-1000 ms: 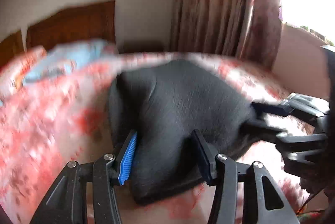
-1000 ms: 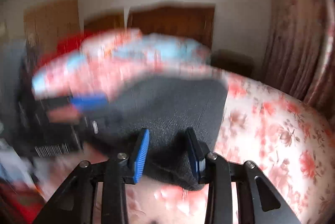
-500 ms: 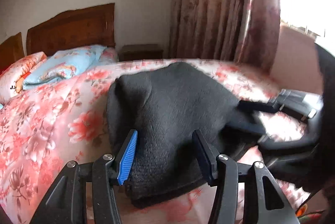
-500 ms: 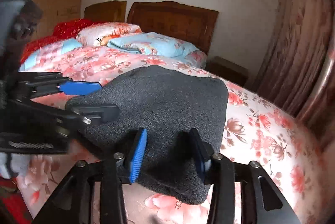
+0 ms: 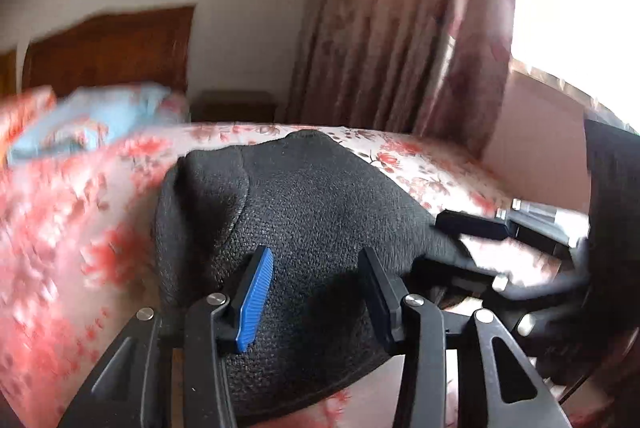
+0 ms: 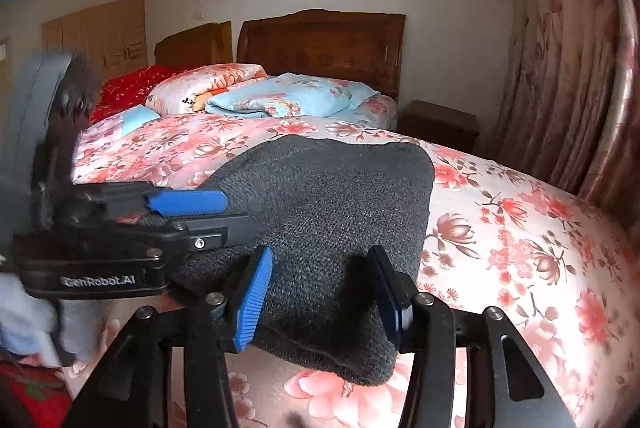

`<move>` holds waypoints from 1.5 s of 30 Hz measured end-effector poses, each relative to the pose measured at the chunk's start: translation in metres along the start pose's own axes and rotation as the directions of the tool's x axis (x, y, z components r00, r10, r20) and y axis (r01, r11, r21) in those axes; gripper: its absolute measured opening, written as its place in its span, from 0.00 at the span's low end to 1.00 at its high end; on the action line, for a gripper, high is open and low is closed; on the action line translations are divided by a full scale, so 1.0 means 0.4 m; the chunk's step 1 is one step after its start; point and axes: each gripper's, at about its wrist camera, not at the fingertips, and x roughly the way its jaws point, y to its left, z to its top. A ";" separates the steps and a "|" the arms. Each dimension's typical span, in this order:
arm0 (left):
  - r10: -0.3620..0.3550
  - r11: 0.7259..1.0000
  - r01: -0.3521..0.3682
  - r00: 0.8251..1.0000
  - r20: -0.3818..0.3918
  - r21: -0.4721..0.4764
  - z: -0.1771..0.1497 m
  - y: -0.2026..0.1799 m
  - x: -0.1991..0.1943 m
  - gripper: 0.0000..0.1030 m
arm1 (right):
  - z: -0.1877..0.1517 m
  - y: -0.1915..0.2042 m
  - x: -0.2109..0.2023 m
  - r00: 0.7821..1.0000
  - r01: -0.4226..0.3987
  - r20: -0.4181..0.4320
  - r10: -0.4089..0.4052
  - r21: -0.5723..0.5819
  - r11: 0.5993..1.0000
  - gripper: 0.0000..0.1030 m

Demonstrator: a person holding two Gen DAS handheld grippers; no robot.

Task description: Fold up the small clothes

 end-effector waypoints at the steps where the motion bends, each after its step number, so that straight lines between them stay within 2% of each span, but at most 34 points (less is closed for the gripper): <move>1: 0.009 1.000 -0.010 1.000 0.002 0.019 -0.002 -0.010 -0.004 0.44 | -0.002 -0.001 -0.001 1.000 -0.003 0.001 0.003 0.000 1.000 1.00; 4: -0.006 1.000 0.006 1.000 0.002 -0.006 0.000 0.000 -0.005 0.44 | -0.001 -0.007 -0.004 1.000 -0.012 0.006 0.012 0.018 1.000 1.00; 7: -0.014 1.000 0.014 1.000 0.005 -0.009 0.000 0.002 -0.014 0.44 | 0.012 -0.032 -0.006 0.999 0.016 0.032 -0.018 0.061 0.998 1.00; 9: -0.011 1.000 0.011 1.000 0.006 -0.006 -0.001 -0.001 -0.014 0.44 | 0.009 -0.054 0.007 1.000 0.021 0.002 -0.022 0.094 0.995 1.00; 12: -0.016 1.000 0.016 1.000 -0.001 0.000 -0.002 0.000 -0.014 0.44 | -0.002 -0.079 0.014 0.998 -0.047 -0.022 0.050 0.156 0.987 1.00; 18: -0.057 0.998 0.056 0.998 -0.018 -0.025 -0.008 0.019 -0.027 0.44 | 0.000 -0.055 0.004 0.997 -0.045 -0.063 0.052 0.111 0.993 1.00; 23: -0.067 0.998 0.067 0.997 -0.029 -0.007 -0.007 0.022 -0.027 0.44 | 0.007 -0.058 0.007 0.991 -0.075 -0.098 0.087 0.120 0.990 1.00; 31: -0.066 0.998 0.065 0.997 -0.048 -0.002 -0.001 0.027 -0.032 0.44 | 0.016 -0.050 0.004 0.985 -0.106 -0.127 0.113 0.063 0.992 1.00; 34: -0.070 0.997 0.069 0.997 -0.039 -0.026 -0.004 0.032 -0.031 0.44 | 0.060 -0.083 0.004 0.995 -0.060 -0.079 0.063 0.042 0.997 1.00; 36: -0.072 0.997 0.070 0.997 -0.036 -0.038 -0.005 0.034 -0.030 0.44 | 0.111 -0.113 0.008 0.998 -0.062 0.000 0.062 0.034 0.998 1.00; 38: -0.072 0.997 0.071 0.997 -0.035 -0.037 -0.007 0.036 -0.029 0.44 | 0.159 -0.147 0.038 0.993 -0.109 0.044 0.107 0.039 0.993 1.00; 40: -0.074 0.997 0.072 0.997 -0.037 -0.040 -0.009 0.037 -0.030 0.44 | 0.200 -0.185 0.107 0.992 -0.121 0.026 0.120 0.051 0.991 1.00; 42: -0.070 0.997 0.068 0.997 -0.041 -0.042 -0.009 0.037 -0.029 0.44 | 0.213 -0.219 0.206 0.990 -0.132 -0.051 0.135 0.066 0.989 1.00; 44: -0.062 0.998 0.060 0.997 -0.051 -0.035 -0.008 0.033 -0.029 0.44 | 0.187 -0.247 0.317 0.975 -0.127 -0.172 0.139 0.080 0.989 1.00; 45: -0.056 0.998 0.055 0.997 -0.057 -0.029 -0.007 0.030 -0.029 0.44 | 0.174 -0.254 0.345 0.970 -0.123 -0.199 0.138 0.085 0.989 1.00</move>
